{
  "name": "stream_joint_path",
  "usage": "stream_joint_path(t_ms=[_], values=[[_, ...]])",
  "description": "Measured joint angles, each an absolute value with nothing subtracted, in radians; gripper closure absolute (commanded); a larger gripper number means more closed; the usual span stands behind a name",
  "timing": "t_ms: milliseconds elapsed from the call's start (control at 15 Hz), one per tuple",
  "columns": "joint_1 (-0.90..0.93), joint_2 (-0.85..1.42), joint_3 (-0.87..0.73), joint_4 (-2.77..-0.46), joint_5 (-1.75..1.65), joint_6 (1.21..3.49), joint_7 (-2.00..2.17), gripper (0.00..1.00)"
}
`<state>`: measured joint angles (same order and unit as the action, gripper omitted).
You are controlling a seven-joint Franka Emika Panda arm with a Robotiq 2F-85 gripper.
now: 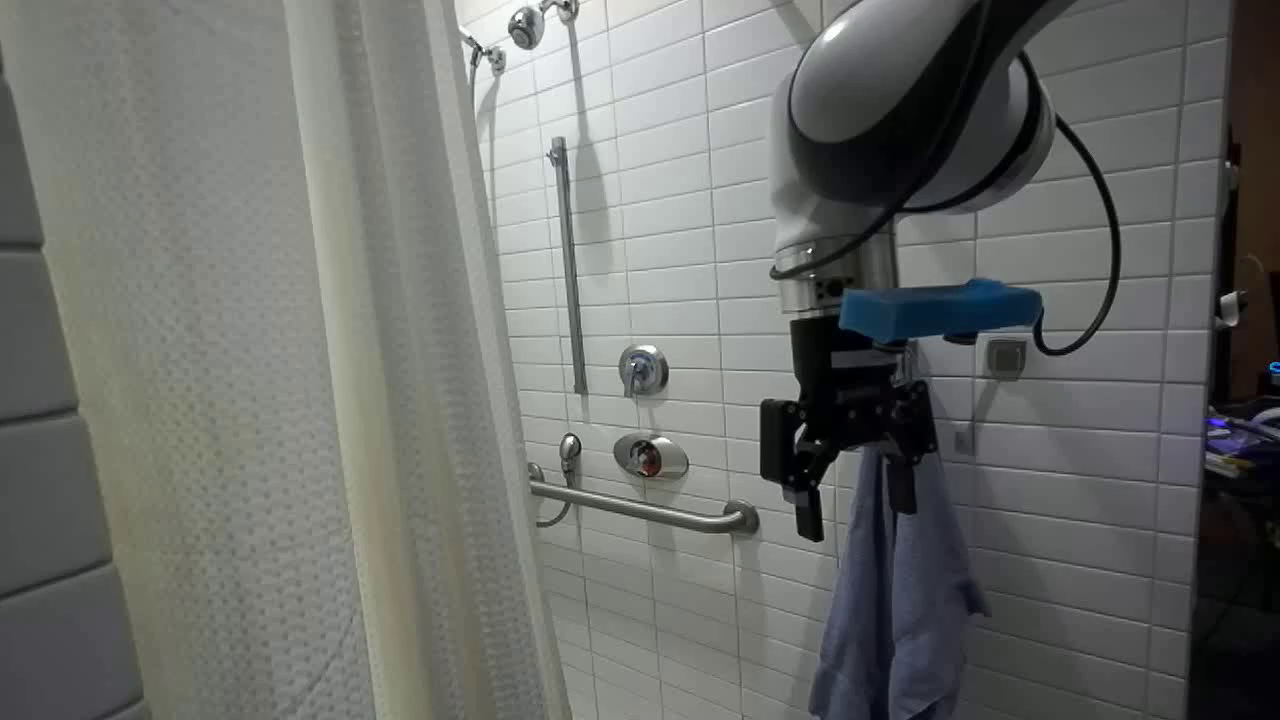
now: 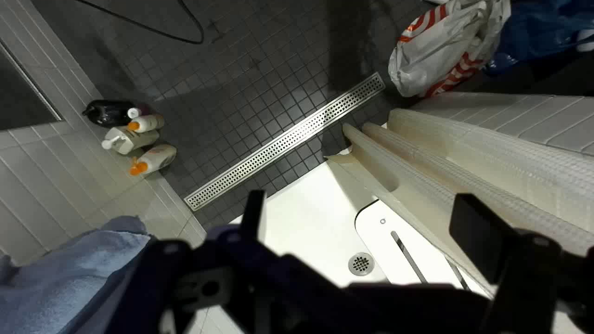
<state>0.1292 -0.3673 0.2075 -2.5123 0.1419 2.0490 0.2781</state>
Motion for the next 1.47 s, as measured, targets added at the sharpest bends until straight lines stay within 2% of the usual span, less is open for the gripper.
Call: stream_joint_path(t_ms=[933, 1467], values=[[0.129, -0.367, 0.206, -2.512, 0.142, 2.053, 0.278, 0.00], [0.157, -0.330, 0.214, -2.439, 0.140, 2.269, 0.190, 0.00]])
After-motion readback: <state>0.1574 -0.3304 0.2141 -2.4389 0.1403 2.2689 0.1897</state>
